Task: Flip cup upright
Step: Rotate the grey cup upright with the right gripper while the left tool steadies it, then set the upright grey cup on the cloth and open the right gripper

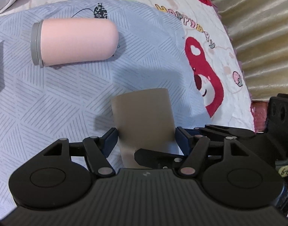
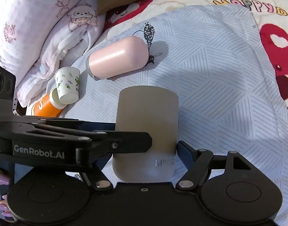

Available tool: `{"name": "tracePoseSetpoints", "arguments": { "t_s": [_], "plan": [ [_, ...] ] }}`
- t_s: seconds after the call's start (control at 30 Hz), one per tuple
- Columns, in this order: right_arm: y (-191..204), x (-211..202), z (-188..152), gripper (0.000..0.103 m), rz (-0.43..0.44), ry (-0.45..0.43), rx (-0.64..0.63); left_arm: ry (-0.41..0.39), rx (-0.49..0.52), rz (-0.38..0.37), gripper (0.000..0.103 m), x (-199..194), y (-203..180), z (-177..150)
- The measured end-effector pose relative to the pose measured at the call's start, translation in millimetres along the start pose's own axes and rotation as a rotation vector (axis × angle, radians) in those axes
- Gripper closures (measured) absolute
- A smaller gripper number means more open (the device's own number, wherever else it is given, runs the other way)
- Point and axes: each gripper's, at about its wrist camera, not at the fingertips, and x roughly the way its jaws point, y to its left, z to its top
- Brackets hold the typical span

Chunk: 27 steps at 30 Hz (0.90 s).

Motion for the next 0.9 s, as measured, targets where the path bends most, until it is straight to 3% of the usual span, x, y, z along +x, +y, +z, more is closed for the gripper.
{"name": "tracePoseSetpoints", "arguments": {
  "t_s": [0.13,0.2,0.4,0.9],
  "plan": [
    [-3,-1,3,0.022,0.014,-0.003,-0.010,0.003,0.010,-0.043,0.032,7,8,5],
    [-5,-1,4,0.022,0.018,-0.007,-0.009,0.002,-0.038,-0.086,0.031,13,16,4],
    [3,1,3,0.022,0.010,-0.020,-0.082,-0.091,-0.081,-0.116,0.030,9,26,-16],
    [91,5,-28,0.023,0.026,-0.118,-0.621,-0.346,0.139,0.069,0.032,-71,32,-81]
  ]
}}
